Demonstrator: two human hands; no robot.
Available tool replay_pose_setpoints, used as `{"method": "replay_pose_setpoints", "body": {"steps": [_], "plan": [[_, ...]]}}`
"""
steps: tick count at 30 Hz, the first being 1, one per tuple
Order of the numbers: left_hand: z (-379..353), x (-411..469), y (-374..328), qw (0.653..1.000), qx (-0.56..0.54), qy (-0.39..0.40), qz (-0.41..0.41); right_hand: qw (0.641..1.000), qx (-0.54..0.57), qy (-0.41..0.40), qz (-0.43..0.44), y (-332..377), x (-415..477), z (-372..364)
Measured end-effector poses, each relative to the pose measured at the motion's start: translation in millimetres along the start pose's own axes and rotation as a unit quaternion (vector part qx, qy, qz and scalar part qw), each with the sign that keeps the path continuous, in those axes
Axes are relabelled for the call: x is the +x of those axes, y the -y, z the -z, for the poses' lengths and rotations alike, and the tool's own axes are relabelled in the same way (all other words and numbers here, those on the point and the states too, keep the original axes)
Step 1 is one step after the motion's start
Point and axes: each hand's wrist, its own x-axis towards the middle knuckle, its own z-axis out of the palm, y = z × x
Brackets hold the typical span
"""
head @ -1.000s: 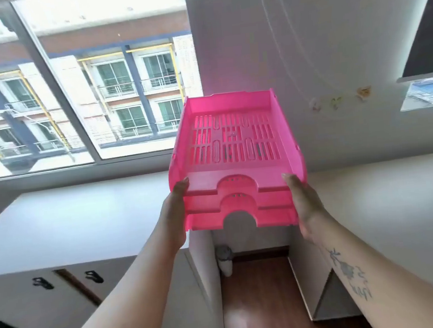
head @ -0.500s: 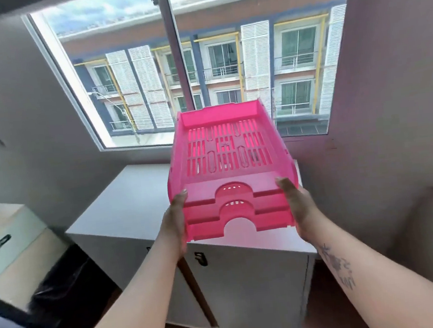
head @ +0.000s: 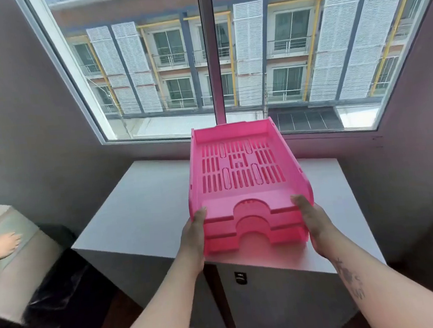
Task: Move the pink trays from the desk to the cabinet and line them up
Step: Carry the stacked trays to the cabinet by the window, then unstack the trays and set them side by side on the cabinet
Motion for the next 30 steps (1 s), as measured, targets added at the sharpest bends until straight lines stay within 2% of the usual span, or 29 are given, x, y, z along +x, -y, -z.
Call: {"method": "replay_pose_setpoints", "body": {"steps": [3,6,11,14,19,26,30], "plan": [[3,5,-2,0.999,0.038,0.006,-0.013,1.000,-0.029,0.006,0.002,7,2,4],[5,3,-18,0.992,0.108,-0.001,-0.070,0.996,-0.065,0.011,0.063,36,2,10],[-1,9,-64,0.975,0.159,-0.061,-0.141,0.986,-0.132,0.003,0.104,95,18,10],[-10,19,-77,0.957,0.226,-0.114,-0.145,0.977,-0.188,-0.004,0.099,104,25,-2],[-5,22,-87,0.918,0.302,-0.196,-0.169,0.957,-0.236,-0.069,0.155,108,22,-18],[76,18,-102,0.895,0.286,-0.285,-0.189,0.946,-0.227,-0.017,0.232,117,23,-103],[148,19,-107,0.885,0.269,-0.337,-0.177,0.948,-0.216,0.032,0.230,99,27,-178]]}}
